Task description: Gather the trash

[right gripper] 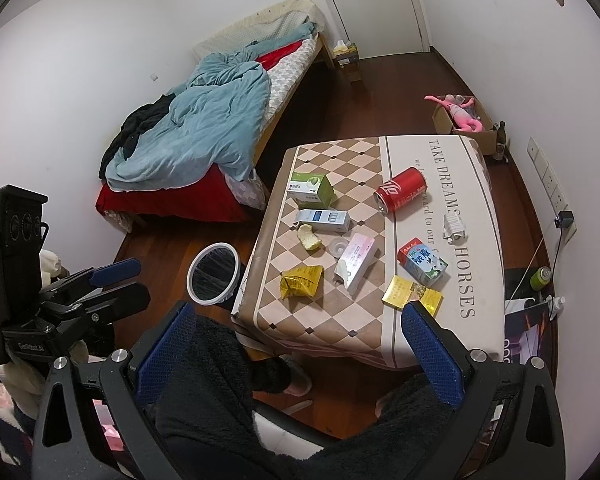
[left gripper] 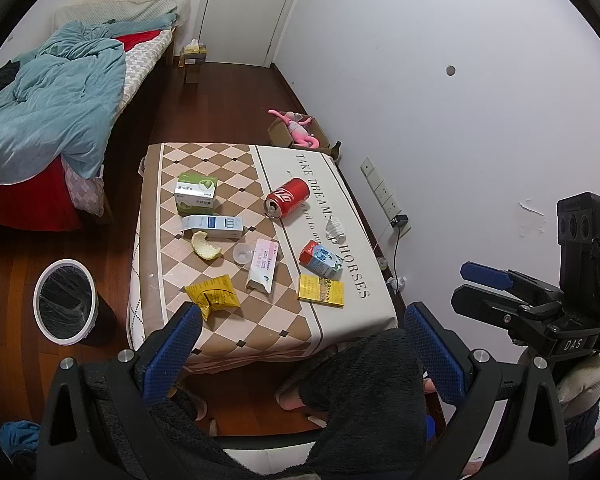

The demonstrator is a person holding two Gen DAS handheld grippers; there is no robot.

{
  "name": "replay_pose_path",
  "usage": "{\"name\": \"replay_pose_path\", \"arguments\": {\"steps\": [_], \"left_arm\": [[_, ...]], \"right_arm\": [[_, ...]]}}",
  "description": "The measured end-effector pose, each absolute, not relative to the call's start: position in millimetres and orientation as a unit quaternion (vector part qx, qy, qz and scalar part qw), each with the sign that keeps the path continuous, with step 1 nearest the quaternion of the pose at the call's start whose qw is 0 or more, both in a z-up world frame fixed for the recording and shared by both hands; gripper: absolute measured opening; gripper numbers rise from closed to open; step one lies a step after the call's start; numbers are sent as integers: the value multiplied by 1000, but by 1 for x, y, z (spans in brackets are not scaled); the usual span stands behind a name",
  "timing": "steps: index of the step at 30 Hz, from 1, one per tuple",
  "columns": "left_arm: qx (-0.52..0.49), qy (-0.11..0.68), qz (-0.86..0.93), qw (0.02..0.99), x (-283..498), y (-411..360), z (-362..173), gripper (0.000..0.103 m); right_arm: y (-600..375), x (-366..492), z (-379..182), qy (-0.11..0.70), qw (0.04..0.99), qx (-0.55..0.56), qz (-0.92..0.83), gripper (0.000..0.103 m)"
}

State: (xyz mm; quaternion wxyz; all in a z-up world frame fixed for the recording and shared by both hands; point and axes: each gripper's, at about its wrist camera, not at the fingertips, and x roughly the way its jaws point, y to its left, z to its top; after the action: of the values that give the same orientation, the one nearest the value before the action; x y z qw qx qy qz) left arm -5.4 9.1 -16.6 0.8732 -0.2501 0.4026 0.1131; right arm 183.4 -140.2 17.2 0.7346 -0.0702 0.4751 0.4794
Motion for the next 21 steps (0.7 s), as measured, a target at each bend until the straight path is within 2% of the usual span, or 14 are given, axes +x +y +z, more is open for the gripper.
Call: {"name": "replay_pose_path", "arguments": {"steps": [14, 18, 21], "left_arm": [[-251, 406, 115, 871, -4, 11, -19, 103], [-195, 416, 215, 862, 14, 24, -39, 103], [-142, 437, 293, 839, 42, 42, -75, 103]], "right_arm": [[-132, 187, 19, 477, 733, -71, 479, 103], [-135, 186, 14, 479, 734, -64, 477, 103], [-143, 205, -13, 487, 743, -62, 454, 103]]}}
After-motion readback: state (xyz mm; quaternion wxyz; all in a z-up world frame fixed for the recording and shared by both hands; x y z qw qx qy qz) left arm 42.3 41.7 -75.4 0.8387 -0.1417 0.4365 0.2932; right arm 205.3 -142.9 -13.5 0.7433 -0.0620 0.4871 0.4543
